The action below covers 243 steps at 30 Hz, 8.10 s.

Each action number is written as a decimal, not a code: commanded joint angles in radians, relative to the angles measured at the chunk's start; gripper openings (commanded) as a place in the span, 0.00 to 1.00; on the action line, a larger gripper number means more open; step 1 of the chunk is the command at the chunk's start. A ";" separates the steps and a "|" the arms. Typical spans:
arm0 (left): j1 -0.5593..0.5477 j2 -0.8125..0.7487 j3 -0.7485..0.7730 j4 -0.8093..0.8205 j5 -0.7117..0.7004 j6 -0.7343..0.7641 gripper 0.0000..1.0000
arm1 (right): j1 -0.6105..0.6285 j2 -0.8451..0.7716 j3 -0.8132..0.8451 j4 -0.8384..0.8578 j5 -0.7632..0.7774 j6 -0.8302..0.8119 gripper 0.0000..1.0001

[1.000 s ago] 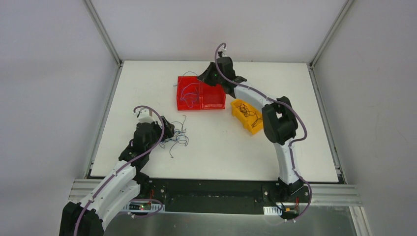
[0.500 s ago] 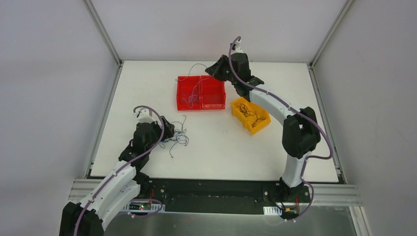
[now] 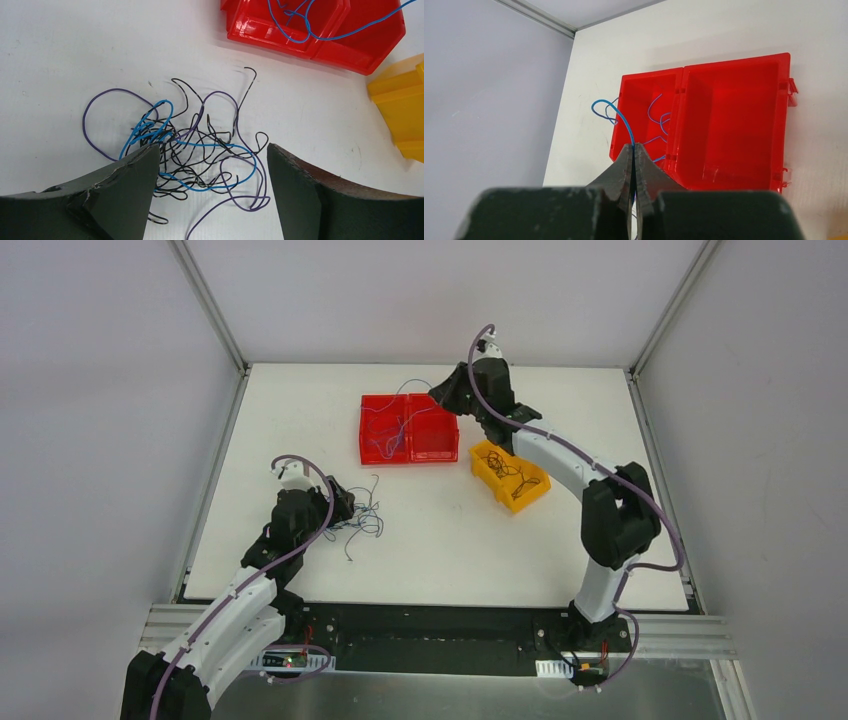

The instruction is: Untangle the cables

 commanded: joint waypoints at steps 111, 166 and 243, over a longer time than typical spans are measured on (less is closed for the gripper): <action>0.005 0.078 0.019 0.051 0.024 0.033 0.80 | 0.086 0.276 0.768 -0.588 -0.006 -0.351 0.75; -0.213 1.282 1.370 -0.662 0.096 0.535 0.10 | 0.015 -0.958 -0.741 -0.165 0.307 -0.283 0.95; 0.012 1.509 1.674 -0.738 0.138 0.211 0.00 | -0.007 -0.920 -0.733 -0.169 0.278 -0.267 0.94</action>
